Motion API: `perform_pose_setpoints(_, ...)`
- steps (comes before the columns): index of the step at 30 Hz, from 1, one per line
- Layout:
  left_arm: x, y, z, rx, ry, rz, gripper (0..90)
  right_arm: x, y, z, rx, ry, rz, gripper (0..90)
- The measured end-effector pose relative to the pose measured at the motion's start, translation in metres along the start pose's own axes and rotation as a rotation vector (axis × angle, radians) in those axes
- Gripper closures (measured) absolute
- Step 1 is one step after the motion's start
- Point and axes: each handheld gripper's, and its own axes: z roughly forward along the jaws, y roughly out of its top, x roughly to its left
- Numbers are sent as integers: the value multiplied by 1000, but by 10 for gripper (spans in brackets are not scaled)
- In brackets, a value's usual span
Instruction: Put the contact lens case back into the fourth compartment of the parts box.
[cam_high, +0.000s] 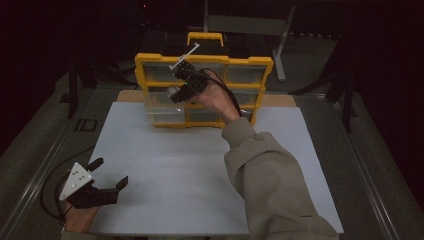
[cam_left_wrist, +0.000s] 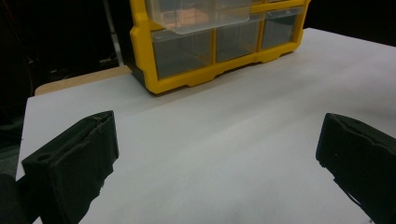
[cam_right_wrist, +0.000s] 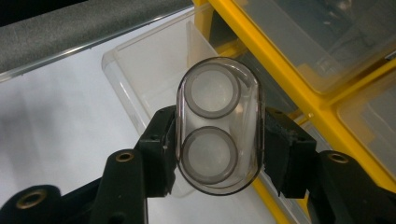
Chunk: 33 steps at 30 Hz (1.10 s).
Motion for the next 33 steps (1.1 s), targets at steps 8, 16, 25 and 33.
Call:
perform_pose_setpoints(8, 1, 0, -1, -5, -1, -1, 0, 2, 4, 9, -4, -5, 3, 480)
perform_pose_setpoints(16, 1, 0, -1, -3, 1, -4, 0, 1, 2, 12, -20, -18, 23, 268)
perform_pose_setpoints(25, 0, 0, 0, 1, 0, -2, 0, 3, -15, -10, -25, -62, 47, 104)
perform_pose_setpoints(33, 0, 1, 1, 9, 5, -8, 0, 5, -52, -32, -83, -41, 61, 91)
